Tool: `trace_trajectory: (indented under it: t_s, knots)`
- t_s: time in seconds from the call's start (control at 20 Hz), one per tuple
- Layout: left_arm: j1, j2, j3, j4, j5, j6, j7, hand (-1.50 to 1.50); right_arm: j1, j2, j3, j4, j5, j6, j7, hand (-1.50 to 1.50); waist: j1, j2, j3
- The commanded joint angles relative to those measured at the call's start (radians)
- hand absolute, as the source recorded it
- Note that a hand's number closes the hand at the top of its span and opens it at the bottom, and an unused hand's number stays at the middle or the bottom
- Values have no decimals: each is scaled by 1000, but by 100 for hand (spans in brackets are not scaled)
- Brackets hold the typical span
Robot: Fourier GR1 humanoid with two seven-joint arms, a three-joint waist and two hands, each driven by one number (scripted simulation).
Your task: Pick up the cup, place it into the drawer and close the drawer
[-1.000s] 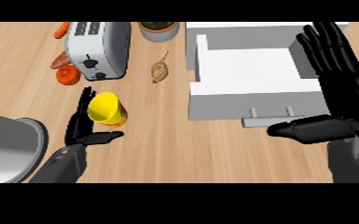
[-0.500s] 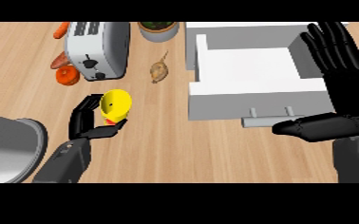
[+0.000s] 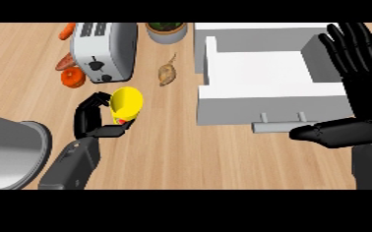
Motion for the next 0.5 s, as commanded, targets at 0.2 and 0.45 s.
trace_trajectory:
  t_s: [0.2,0.45]
  knots:
    - [-51,-50,-72,-108,-30,-79,-43,150,66,13,20,15,41,11,-51,-150,17,-10,3]
    - [-182,-88,-104,-211,-25,-25,113,150,5,-23,-34,52,4,15,-40,-150,23,-12,3]
